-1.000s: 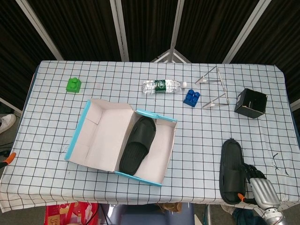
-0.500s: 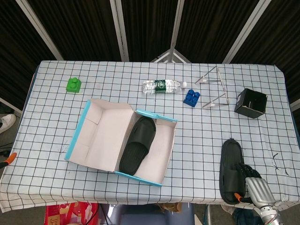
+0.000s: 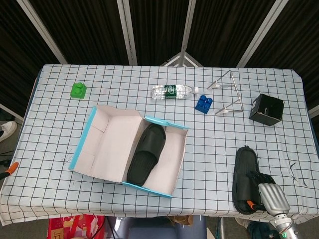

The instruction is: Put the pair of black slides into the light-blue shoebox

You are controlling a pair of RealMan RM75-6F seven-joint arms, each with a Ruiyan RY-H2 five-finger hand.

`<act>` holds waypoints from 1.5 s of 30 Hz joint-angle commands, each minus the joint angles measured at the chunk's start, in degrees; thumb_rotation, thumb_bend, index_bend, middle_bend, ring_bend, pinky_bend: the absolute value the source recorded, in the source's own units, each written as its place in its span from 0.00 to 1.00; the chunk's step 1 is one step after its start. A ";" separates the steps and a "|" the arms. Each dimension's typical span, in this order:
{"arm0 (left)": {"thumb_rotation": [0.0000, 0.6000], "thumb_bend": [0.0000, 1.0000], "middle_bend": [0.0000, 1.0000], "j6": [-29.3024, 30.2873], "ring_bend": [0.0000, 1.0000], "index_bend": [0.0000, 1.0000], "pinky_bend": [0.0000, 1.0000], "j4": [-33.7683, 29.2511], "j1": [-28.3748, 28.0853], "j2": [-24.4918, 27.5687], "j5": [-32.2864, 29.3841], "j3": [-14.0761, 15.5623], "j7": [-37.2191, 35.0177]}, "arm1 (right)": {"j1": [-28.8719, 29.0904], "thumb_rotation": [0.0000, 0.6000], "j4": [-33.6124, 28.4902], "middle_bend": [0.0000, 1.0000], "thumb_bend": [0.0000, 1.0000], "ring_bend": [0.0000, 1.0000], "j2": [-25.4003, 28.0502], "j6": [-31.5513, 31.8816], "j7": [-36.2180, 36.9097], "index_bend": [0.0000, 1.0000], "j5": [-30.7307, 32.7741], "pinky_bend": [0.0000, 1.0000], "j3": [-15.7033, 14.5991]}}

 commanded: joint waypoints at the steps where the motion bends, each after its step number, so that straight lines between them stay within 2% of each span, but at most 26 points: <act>1: 1.00 0.08 0.00 -0.03 0.00 0.13 0.06 -0.07 0.00 0.04 0.02 0.01 -0.14 | -0.23 1.00 -0.05 0.26 0.27 0.24 0.03 0.74 0.69 0.33 -0.54 0.14 0.14; 5: 1.00 0.08 0.00 -0.07 0.00 0.13 0.06 -0.11 -0.02 0.06 0.11 0.05 -0.30 | -0.57 1.00 -0.15 0.30 0.34 0.26 0.34 1.70 1.88 0.39 -1.37 0.15 0.12; 14: 1.00 0.08 0.00 0.25 0.00 0.13 0.06 -0.35 0.15 0.16 0.26 0.08 -0.62 | -0.52 1.00 -3.01 0.32 0.37 0.28 3.04 3.40 4.07 0.42 -3.59 0.15 0.24; 20: 1.00 0.08 0.00 0.24 0.00 0.13 0.06 -0.60 0.30 0.50 0.19 0.11 -1.07 | 1.36 1.00 -8.92 0.32 0.39 0.29 9.17 3.32 4.78 0.43 -4.05 0.15 1.98; 25: 1.00 0.08 0.00 0.39 0.00 0.13 0.06 -0.55 0.37 0.58 -0.02 -0.10 -1.46 | 4.78 1.00 -18.32 0.32 0.39 0.30 17.28 2.59 8.15 0.43 -3.88 0.18 5.70; 29: 1.00 0.07 0.00 0.29 0.00 0.13 0.06 -0.59 0.32 0.56 0.14 0.01 -1.37 | 8.14 1.00 -24.40 0.33 0.42 0.31 20.65 0.90 13.58 0.43 -3.22 0.19 9.21; 33: 1.00 0.08 0.00 0.36 0.00 0.13 0.06 -0.59 0.36 0.56 0.16 0.01 -1.30 | 13.64 1.00 -29.20 0.33 0.43 0.32 23.17 -4.43 19.29 0.43 0.04 0.19 13.71; 37: 1.00 0.08 0.00 0.14 0.00 0.13 0.06 -0.36 0.32 0.57 -0.25 -0.18 -1.56 | 19.34 1.00 -32.61 0.34 0.43 0.33 23.84 -10.96 20.54 0.43 5.72 0.19 17.55; 45: 1.00 0.08 0.00 -0.53 0.00 0.13 0.06 0.10 0.08 0.54 -0.67 -0.30 -1.95 | 28.64 1.00 -37.69 0.35 0.46 0.34 20.84 -22.43 23.68 0.45 18.53 0.21 21.90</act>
